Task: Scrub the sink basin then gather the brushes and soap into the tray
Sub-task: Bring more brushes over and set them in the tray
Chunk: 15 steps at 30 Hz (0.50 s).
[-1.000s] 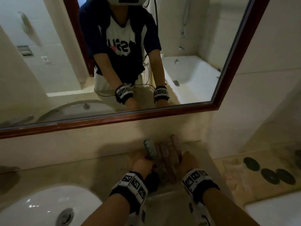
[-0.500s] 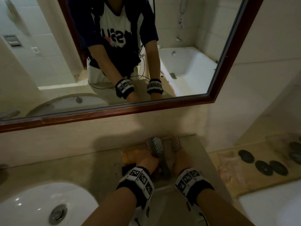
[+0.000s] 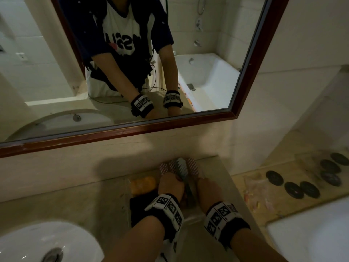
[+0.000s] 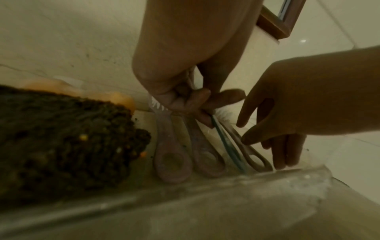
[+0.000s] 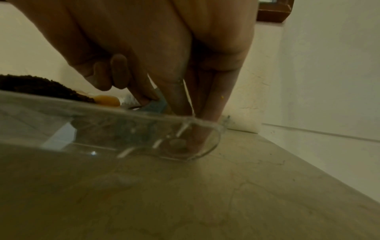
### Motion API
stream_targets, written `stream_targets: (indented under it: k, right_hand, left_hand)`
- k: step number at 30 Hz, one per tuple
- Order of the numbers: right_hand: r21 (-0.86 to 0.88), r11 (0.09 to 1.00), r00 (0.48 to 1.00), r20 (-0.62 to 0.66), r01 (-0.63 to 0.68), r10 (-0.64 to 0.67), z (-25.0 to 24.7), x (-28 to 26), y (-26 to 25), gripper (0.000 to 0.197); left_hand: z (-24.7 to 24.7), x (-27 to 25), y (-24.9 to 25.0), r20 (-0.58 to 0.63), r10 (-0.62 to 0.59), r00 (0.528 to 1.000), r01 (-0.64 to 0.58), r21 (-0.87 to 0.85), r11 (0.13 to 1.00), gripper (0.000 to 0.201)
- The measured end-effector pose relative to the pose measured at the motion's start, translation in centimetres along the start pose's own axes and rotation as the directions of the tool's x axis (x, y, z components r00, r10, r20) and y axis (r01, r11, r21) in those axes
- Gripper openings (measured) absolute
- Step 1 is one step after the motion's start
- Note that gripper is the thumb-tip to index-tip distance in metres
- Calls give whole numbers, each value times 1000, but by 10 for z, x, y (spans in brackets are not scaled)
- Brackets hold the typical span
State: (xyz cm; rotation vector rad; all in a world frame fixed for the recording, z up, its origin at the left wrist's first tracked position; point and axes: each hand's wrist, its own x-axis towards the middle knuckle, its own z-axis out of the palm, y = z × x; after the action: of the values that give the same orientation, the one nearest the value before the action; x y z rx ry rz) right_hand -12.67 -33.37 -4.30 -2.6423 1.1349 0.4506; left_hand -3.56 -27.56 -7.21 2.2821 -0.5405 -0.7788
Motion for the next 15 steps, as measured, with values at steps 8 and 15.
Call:
stream_targets:
  k: [8,15]
  right_hand:
    - [-8,1000,999,31,21,-21,9,8,2,29]
    - [78,997,1000,21,-13,11,7,9,1,28]
  left_hand:
    - [11,7,-2,-61,-26,998,30,67,997,28]
    - [15,8,1,-94,42,995,-9,333,943,34]
